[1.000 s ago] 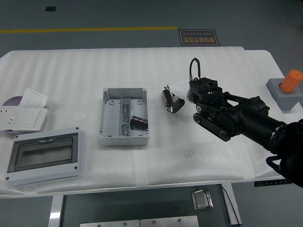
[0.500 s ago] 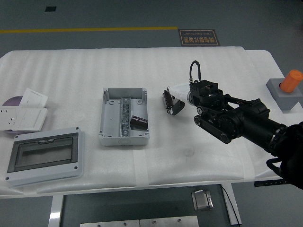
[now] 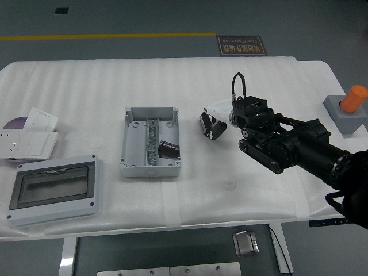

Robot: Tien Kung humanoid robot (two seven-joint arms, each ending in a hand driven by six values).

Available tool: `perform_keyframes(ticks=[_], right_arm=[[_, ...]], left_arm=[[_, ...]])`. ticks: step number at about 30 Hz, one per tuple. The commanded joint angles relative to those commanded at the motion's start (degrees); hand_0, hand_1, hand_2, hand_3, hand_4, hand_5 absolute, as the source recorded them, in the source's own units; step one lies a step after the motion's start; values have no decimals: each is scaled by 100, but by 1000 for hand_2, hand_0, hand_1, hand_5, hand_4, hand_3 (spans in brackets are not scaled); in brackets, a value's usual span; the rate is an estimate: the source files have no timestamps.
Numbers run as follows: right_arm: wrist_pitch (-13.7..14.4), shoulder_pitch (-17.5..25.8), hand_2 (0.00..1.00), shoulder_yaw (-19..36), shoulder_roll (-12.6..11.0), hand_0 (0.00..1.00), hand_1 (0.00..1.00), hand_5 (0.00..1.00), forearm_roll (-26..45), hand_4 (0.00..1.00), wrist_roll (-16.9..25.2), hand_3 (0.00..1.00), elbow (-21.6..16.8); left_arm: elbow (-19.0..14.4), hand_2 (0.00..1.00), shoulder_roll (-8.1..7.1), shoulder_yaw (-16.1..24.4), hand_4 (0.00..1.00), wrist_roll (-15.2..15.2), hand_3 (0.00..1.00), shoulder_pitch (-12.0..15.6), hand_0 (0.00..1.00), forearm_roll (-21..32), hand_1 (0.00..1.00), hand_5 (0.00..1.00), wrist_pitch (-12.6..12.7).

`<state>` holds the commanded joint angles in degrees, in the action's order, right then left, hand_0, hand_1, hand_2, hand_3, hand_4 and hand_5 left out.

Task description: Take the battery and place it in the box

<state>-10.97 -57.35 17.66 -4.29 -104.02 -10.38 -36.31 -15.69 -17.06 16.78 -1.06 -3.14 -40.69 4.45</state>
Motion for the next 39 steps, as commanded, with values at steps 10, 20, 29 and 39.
perform_keyframes(ticks=[10, 20, 29, 39], right_arm=[[712, -94, 595, -653, -185, 728, 687, 178, 717, 403, -96, 581, -371], [2006, 50, 589, -767, -531, 715, 682, 202, 1079, 421, -432, 575, -1550], [2075, 552, 584, 502, -459, 723, 682, 214, -17, 438, -807, 579, -2632], [2388, 925, 620, 481, -143, 730, 682, 277, 186, 504, -632, 638, -3112]], left_arm=[[23, 400, 40, 28, 495, 2, 588, 39, 623, 58, 649, 486, 7], [116, 489, 85, -47, 497, -4, 591, 143, 622, 267, 649, 491, 11], [136, 491, 94, -65, 497, -13, 590, 194, 622, 331, 649, 494, 0], [146, 479, 103, -78, 499, -40, 591, 251, 622, 368, 649, 496, -8]])
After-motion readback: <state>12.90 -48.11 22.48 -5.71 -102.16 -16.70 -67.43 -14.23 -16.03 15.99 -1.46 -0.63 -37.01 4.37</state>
